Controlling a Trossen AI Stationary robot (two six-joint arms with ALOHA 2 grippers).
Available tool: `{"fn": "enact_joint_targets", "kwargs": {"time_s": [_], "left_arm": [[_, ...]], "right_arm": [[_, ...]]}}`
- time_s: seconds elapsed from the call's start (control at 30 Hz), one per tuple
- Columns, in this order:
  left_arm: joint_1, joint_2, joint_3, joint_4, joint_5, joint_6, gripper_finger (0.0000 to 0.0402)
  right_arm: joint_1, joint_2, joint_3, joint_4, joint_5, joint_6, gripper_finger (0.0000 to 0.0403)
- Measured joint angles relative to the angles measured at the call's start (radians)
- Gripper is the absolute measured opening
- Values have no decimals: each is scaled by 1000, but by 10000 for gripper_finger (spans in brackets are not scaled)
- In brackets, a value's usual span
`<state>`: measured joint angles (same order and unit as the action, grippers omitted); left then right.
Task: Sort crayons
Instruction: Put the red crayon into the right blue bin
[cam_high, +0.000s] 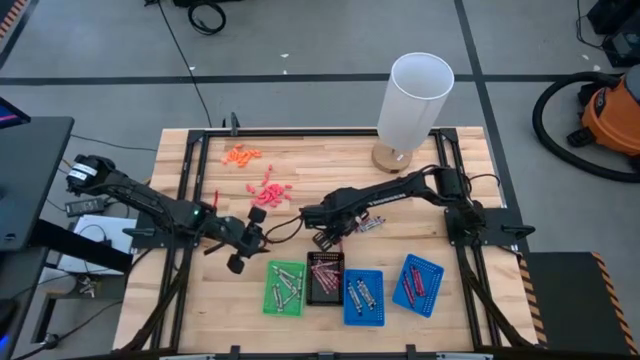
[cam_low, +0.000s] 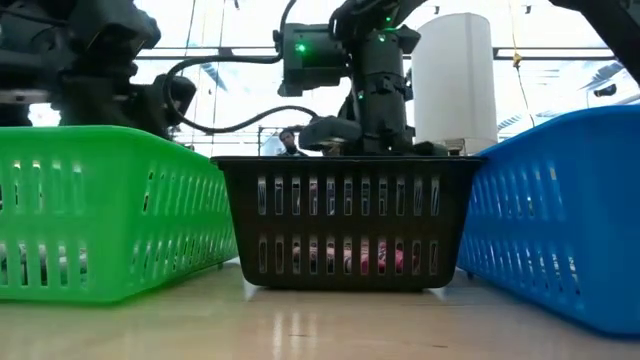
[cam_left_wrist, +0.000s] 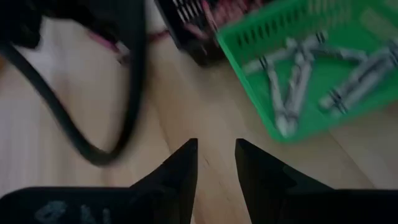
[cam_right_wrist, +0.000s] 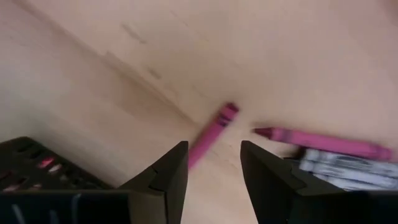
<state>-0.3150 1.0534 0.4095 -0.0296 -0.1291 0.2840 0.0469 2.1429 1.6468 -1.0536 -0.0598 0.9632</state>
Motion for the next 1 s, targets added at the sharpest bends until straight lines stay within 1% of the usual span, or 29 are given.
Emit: {"fn": "enact_joint_targets", "kwargs": {"time_s": [0.17, 0.3, 0.57, 0.7, 1.0], "left_arm": [[-27, 0, 0, -97, 0, -24, 117], [-38, 0, 0, -160, 0, -66, 117], [-35, 0, 1, -155, -1, -74, 117], [-35, 0, 1, -152, -1, -74, 117], [-35, -1, 1, -146, -1, -73, 117]], "right_arm": [[10, 0, -58, 95, -24, 36, 156], [10, -1, -89, 105, -15, 41, 155], [10, -9, -122, 155, 16, 27, 150], [12, -8, -123, 155, 49, 25, 132], [14, -5, -125, 201, 121, -21, 72]]}}
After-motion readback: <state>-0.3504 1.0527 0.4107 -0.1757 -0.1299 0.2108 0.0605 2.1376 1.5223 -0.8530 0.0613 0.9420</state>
